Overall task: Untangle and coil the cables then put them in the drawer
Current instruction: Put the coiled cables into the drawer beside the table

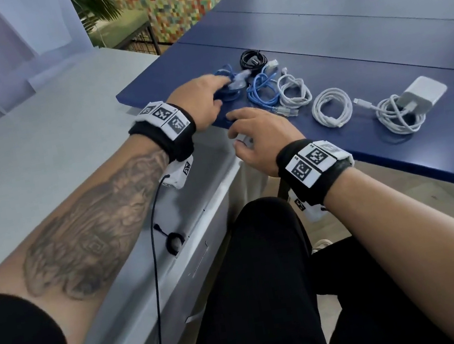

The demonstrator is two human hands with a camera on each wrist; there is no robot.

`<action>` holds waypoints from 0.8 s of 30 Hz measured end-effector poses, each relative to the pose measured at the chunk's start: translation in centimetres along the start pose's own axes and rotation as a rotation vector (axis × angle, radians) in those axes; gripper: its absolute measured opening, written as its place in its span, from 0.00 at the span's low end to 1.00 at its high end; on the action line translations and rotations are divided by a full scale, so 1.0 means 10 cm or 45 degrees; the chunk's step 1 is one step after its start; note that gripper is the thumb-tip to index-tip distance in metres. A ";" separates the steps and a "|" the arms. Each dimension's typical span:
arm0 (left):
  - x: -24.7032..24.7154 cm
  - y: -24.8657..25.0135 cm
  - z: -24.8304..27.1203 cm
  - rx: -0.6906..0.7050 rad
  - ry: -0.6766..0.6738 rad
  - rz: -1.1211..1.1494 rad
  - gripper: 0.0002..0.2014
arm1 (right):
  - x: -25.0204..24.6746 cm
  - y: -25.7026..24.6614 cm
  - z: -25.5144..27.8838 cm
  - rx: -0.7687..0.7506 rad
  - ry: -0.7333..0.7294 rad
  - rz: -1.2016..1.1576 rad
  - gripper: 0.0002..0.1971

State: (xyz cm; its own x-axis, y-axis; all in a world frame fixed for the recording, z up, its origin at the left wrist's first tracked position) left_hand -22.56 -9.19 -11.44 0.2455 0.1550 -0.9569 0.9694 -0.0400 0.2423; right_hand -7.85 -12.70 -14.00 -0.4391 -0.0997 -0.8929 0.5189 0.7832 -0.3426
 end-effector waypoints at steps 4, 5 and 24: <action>0.00 -0.10 0.03 -0.055 0.064 0.060 0.19 | 0.00 -0.01 0.00 -0.004 -0.002 0.011 0.11; -0.01 -0.13 0.06 -0.063 0.091 0.070 0.17 | 0.00 -0.01 0.01 -0.005 -0.002 0.012 0.10; 1.54 -1.39 2.23 -0.515 -0.348 0.095 0.12 | 0.03 0.02 0.01 0.000 0.001 -0.011 0.10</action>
State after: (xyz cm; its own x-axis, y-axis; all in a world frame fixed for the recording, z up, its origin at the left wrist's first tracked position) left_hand -32.27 -28.24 -33.14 0.3580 -0.1008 -0.9283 0.8849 0.3540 0.3028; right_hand -7.81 -12.61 -14.41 -0.4441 -0.1062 -0.8897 0.5152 0.7821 -0.3506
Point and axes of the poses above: each hand's wrist, its own z-axis away from the middle knuckle, its own x-axis out of the palm, y = z × x, the point moved 6 cm from there along -z, towards the middle knuckle, and after that the axes turned 1 degree about z, right-handed, at the moved point
